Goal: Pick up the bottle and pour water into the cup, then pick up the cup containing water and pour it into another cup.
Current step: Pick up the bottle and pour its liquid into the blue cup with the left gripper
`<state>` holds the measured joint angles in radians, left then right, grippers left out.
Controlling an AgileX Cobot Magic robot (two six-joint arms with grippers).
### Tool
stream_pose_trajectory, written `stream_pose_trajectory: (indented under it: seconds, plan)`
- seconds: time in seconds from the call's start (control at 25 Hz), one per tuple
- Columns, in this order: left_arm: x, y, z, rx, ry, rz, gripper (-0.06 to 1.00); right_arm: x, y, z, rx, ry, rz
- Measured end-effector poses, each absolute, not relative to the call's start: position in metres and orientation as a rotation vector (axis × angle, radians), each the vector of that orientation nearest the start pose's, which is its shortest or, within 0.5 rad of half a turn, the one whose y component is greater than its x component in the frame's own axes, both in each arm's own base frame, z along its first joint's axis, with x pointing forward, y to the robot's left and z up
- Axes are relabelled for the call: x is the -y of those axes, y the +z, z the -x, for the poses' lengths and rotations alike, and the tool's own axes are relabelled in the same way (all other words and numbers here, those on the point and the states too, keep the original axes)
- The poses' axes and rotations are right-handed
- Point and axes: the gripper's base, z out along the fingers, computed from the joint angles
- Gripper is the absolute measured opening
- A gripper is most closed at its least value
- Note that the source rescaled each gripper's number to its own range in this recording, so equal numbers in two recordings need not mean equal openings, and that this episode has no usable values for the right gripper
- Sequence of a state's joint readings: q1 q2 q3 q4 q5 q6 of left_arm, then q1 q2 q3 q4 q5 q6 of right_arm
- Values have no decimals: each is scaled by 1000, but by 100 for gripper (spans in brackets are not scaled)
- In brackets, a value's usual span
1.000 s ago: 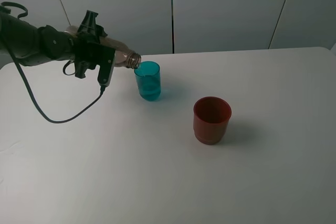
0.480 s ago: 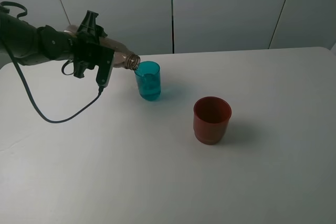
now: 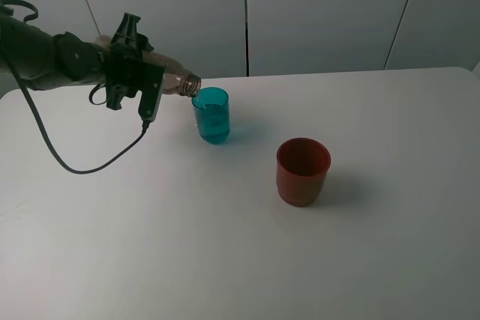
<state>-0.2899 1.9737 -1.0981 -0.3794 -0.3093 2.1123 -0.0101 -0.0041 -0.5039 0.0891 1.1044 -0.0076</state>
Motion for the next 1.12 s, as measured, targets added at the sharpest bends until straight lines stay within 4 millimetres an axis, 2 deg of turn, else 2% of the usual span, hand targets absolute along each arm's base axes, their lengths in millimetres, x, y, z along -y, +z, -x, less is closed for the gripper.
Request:
stream_pose_trajectory:
  seconds: [0.16,1.12]
  plan:
    - [112,167,-407,-1219,982,-1845,0,-7,275,8,-2078,96,4]
    - [116,165,-405,-1136,980,-1927,0,-7,275,8,-2078,96,4]
